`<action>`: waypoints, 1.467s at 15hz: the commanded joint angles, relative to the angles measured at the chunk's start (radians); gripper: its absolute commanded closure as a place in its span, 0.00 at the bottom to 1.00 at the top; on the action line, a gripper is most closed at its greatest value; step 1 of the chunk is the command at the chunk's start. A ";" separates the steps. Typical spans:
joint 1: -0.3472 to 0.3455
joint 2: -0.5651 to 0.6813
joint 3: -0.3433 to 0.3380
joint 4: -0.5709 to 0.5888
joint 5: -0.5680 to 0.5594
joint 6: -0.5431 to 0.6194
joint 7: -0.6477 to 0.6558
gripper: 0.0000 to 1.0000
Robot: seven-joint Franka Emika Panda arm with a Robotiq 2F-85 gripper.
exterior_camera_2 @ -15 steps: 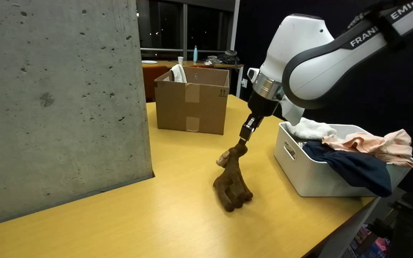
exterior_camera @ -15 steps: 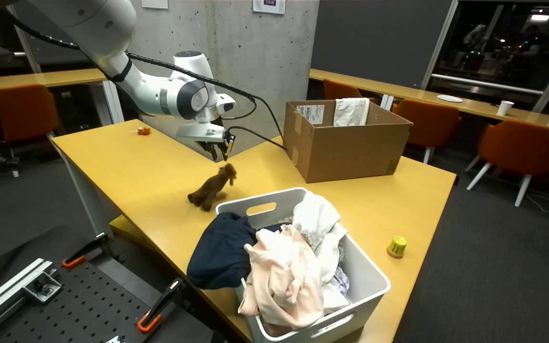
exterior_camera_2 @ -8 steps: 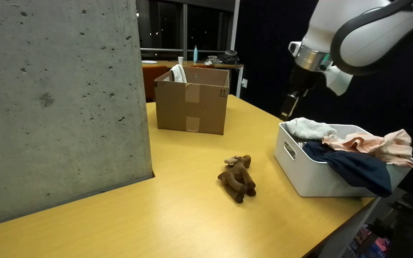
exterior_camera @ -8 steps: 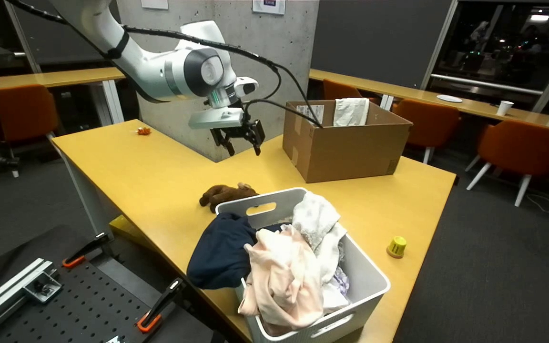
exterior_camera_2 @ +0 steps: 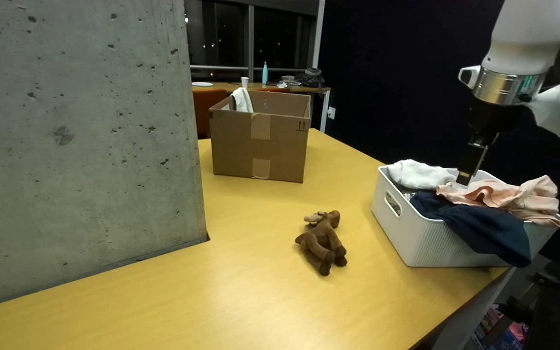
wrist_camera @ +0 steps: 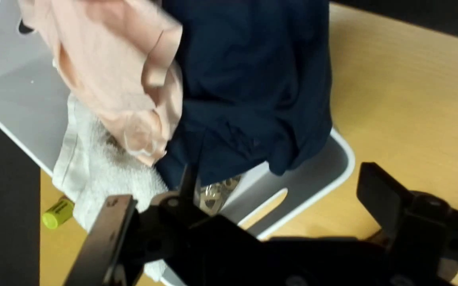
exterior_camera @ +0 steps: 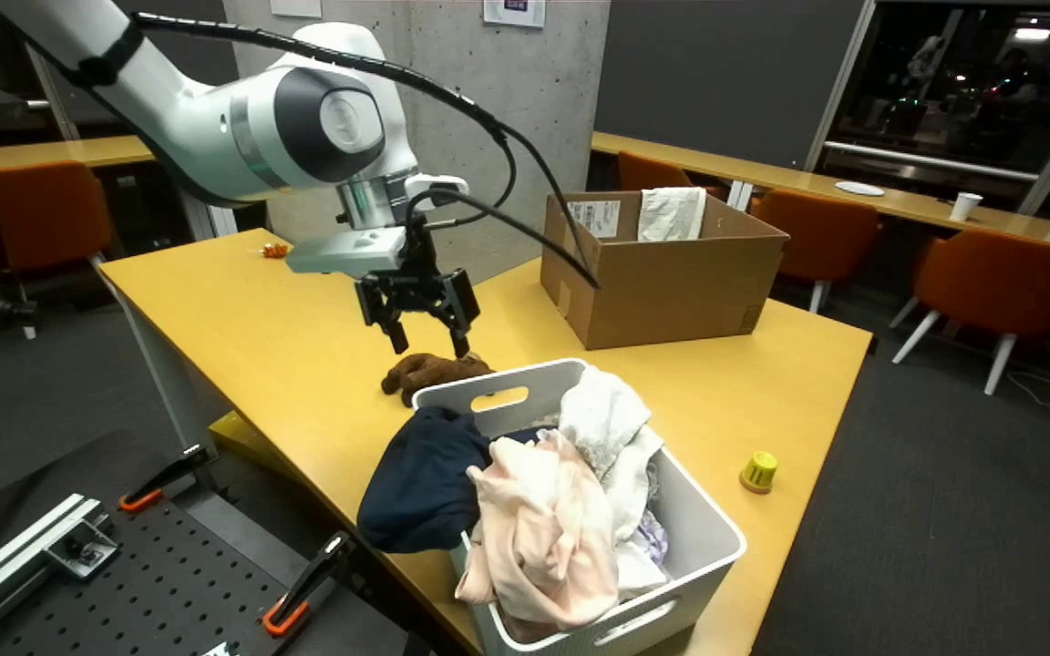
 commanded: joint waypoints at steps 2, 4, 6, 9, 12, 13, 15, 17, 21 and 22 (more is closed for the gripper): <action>-0.045 -0.056 0.035 -0.133 -0.033 0.018 0.061 0.00; -0.053 -0.029 0.039 -0.146 -0.032 0.037 0.070 0.00; -0.059 0.005 0.042 -0.144 -0.025 0.055 0.069 0.00; -0.061 0.059 0.038 -0.132 -0.030 0.087 0.072 0.00; -0.060 0.109 0.028 -0.116 -0.028 0.113 0.069 0.00; -0.058 0.120 0.026 -0.113 -0.028 0.116 0.066 0.00; -0.055 0.140 0.021 -0.104 -0.027 0.122 0.066 0.26; -0.054 0.147 0.017 -0.101 -0.025 0.120 0.064 0.42; -0.054 0.134 0.005 -0.105 -0.030 0.114 0.067 0.73; -0.055 0.127 0.001 -0.105 -0.032 0.112 0.068 0.80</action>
